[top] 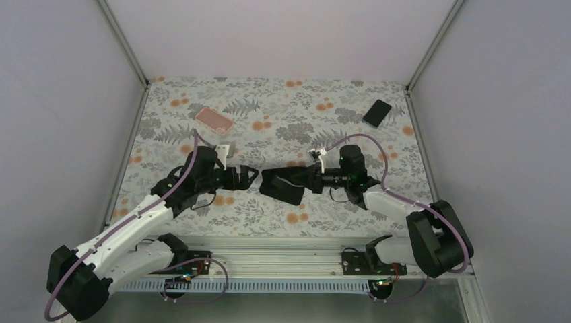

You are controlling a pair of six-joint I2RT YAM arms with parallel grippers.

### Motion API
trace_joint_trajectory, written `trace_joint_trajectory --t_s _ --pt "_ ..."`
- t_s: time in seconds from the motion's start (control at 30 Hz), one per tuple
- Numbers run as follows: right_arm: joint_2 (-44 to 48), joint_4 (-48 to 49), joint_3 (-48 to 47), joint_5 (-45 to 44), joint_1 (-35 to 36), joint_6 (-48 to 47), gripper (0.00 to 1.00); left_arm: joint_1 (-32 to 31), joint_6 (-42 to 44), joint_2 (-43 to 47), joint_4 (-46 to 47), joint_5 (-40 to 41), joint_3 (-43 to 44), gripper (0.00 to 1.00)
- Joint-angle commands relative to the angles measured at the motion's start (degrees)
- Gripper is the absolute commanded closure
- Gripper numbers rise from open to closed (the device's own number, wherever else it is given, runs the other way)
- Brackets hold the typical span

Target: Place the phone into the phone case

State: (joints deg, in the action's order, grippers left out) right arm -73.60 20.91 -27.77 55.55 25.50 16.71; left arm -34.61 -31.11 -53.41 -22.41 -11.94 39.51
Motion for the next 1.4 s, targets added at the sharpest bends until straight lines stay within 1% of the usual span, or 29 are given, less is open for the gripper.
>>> trace_joint_trajectory --t_s 0.0,0.13,0.23,0.47,0.73,1.2,1.37 --pt "-1.68 9.8 1.72 -4.82 0.48 4.61 0.96 -0.37 -9.26 2.06 4.87 2.51 -5.48 0.0" --pt "-3.84 15.16 3.76 -6.61 0.59 7.15 0.96 -2.32 -15.09 1.86 12.67 1.23 -12.02 0.0" --pt "-5.83 17.59 4.18 -7.54 0.52 8.48 0.96 -4.51 -18.35 0.22 17.55 1.6 -14.72 0.0" --pt "-9.54 22.54 5.85 -10.04 0.69 11.34 0.96 -9.55 -22.78 -6.6 26.04 3.41 -15.92 0.0" --pt "-12.99 26.53 7.62 -12.92 0.97 14.15 0.96 -10.9 -26.01 -16.08 36.48 0.24 -17.68 0.0" --pt "-22.28 36.67 8.16 -15.19 4.61 21.67 0.96 -11.28 -29.82 -24.09 44.32 -0.13 -18.96 0.0" --pt "-25.13 38.65 8.15 -16.04 5.86 23.81 0.96 -11.31 -31.34 -26.57 47.55 -0.38 -19.75 0.0"
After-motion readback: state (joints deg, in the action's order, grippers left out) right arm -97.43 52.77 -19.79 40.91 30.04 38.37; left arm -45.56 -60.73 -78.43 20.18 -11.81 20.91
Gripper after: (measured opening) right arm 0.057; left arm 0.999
